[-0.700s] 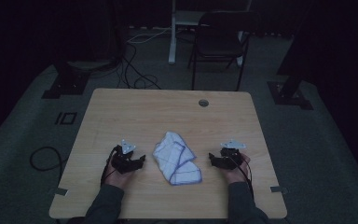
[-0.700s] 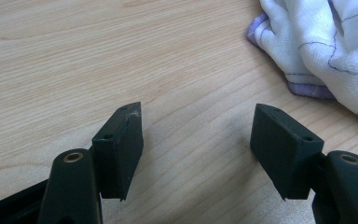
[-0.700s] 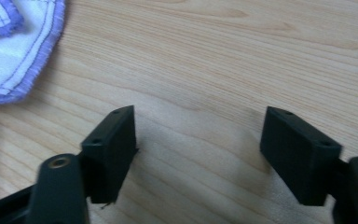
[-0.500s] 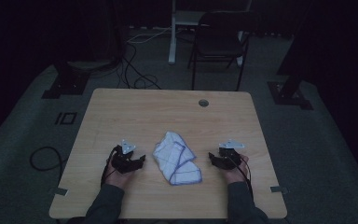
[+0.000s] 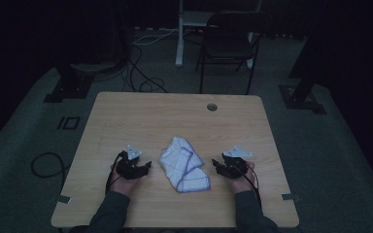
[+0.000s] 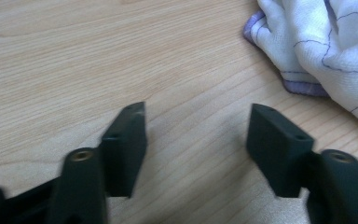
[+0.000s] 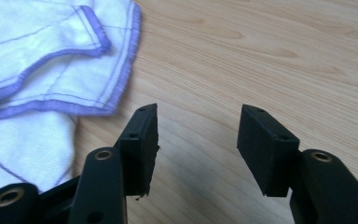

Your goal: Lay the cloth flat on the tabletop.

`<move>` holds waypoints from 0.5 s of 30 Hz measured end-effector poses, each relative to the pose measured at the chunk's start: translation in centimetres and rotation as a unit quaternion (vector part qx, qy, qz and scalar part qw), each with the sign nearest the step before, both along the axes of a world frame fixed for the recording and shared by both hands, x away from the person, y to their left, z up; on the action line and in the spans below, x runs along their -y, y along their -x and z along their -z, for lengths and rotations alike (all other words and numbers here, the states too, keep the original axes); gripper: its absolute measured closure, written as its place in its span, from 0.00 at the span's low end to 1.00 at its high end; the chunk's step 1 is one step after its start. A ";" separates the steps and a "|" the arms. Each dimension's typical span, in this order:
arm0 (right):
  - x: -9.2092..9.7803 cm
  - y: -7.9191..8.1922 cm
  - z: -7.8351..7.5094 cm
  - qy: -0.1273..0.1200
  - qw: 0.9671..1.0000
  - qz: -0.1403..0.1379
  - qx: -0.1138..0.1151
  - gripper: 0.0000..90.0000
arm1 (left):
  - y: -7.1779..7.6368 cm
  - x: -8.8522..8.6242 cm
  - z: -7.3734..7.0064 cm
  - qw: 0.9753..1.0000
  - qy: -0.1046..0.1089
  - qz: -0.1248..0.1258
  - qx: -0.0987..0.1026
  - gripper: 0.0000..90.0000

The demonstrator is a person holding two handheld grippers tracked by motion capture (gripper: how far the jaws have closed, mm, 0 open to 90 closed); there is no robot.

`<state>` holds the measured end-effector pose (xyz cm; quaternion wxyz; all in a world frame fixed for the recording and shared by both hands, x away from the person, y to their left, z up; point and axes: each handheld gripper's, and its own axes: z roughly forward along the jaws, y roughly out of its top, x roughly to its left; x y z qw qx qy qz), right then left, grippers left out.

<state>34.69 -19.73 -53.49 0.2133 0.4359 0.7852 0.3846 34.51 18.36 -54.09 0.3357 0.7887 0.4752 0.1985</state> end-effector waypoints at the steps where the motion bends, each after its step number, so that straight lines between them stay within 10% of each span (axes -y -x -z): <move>1: -0.2 0.0 0.0 0.001 1.000 -0.003 -0.002 0.56 | 0.0 -0.1 -0.1 1.000 0.007 0.003 -0.005 0.51; 15: -0.9 0.4 -0.6 -0.003 1.000 -0.028 0.006 0.62 | 1.1 1.5 -2.1 0.999 0.012 0.042 0.002 0.53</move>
